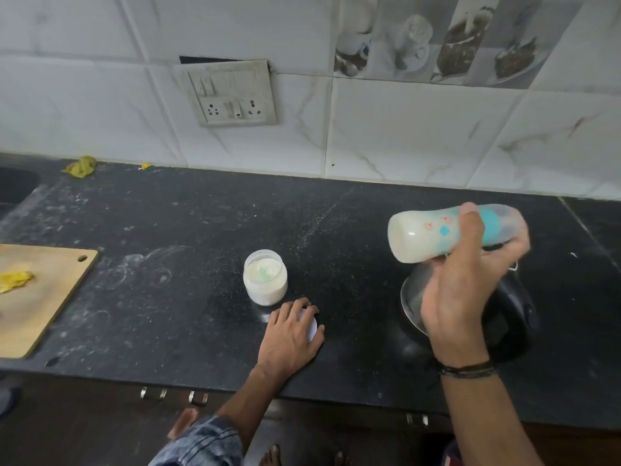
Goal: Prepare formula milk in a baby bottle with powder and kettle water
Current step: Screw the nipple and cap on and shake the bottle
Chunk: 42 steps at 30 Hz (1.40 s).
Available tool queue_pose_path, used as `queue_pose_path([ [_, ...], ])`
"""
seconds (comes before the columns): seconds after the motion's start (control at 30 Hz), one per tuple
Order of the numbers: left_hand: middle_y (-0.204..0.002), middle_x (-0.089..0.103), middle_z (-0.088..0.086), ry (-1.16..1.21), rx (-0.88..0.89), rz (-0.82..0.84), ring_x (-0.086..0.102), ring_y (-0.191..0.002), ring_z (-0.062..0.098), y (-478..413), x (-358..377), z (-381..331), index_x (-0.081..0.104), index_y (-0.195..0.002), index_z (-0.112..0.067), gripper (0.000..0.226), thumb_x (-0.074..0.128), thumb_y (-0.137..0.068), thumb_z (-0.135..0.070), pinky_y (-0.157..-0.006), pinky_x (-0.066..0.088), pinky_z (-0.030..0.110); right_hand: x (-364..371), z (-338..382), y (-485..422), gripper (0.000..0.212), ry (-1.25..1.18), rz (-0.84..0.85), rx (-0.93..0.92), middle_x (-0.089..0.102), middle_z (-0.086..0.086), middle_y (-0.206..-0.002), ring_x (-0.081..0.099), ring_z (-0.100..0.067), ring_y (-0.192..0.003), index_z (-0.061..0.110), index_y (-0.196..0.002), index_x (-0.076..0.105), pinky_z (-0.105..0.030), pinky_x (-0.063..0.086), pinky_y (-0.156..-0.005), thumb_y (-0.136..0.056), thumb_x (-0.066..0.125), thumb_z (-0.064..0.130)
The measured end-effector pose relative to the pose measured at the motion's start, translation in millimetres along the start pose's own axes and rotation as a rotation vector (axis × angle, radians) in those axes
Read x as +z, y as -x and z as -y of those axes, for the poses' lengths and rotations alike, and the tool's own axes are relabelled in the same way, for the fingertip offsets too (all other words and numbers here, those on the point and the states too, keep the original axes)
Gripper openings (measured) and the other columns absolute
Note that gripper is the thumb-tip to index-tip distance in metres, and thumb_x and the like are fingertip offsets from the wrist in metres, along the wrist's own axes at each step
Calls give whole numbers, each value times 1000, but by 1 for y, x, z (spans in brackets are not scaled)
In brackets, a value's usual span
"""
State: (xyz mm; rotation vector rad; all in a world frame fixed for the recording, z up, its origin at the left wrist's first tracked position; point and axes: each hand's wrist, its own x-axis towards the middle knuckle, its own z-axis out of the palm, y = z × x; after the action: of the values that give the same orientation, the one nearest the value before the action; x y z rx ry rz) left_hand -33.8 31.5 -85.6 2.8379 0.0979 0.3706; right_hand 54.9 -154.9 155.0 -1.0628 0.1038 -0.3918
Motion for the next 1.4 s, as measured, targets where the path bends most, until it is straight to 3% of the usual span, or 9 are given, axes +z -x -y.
queue_pose_path([
  [0.2,-133,59,-5,5,-2,-10,58,-116,19,1,1,0,63,-123,-26,40,51,-96,-53,-95,51,38,1,1,7,76,-23,-36,-66,63,-4,-124,73,-10,-95,24,-149,34,-36,61,-70,-87,78,25],
  [0.33,-134,60,-3,2,3,-6,58,-117,20,2,0,1,64,-124,-26,42,49,-97,-53,-97,51,38,1,-2,10,57,129,81,-10,64,5,-106,71,-7,-81,30,-127,46,-29,52,-47,-81,80,29],
  [0.5,-133,60,-4,4,-10,4,58,-116,20,0,-4,-3,65,-124,-25,42,48,-96,-52,-96,50,38,-2,-3,7,63,5,-63,11,66,6,-116,75,-8,-92,27,-136,41,-29,58,-59,-85,78,34],
  [0.63,-133,60,-4,14,-10,5,58,-116,20,1,-5,-3,65,-124,-25,43,48,-96,-52,-96,51,38,-5,-12,12,55,91,32,-1,71,23,-92,72,-2,-80,21,-133,44,-23,53,-49,-88,76,24],
  [0.83,-135,58,-5,14,-8,23,56,-118,19,2,-5,-1,64,-126,-26,42,48,-97,-53,-97,49,38,-4,-10,11,51,106,51,32,70,14,-99,73,-5,-81,27,-127,47,-25,53,-49,-86,78,27],
  [0.97,-132,59,-5,12,-7,-1,57,-115,19,0,-4,-1,65,-123,-26,42,48,-97,-53,-95,50,37,-7,-7,13,70,-35,-106,-39,64,6,-118,75,-10,-96,21,-142,35,-31,59,-61,-88,78,33],
  [1.1,-135,59,-3,13,1,6,57,-117,20,1,-3,0,64,-126,-25,44,46,-97,-53,-96,50,38,-6,-11,15,61,128,69,4,71,21,-96,73,-4,-82,22,-136,43,-24,55,-52,-86,77,26],
  [1.23,-133,59,-4,18,-6,-3,58,-115,20,0,-4,-2,65,-124,-25,43,47,-97,-53,-95,51,38,-6,-8,13,70,1,-65,1,68,10,-111,76,-10,-92,23,-139,38,-31,57,-58,-84,79,37],
  [1.4,-134,59,-3,16,-3,3,57,-118,21,2,-3,0,64,-124,-25,43,47,-97,-53,-97,51,39,-6,-6,15,60,110,45,-38,72,19,-96,73,-6,-80,22,-133,44,-25,54,-50,-84,78,26],
])
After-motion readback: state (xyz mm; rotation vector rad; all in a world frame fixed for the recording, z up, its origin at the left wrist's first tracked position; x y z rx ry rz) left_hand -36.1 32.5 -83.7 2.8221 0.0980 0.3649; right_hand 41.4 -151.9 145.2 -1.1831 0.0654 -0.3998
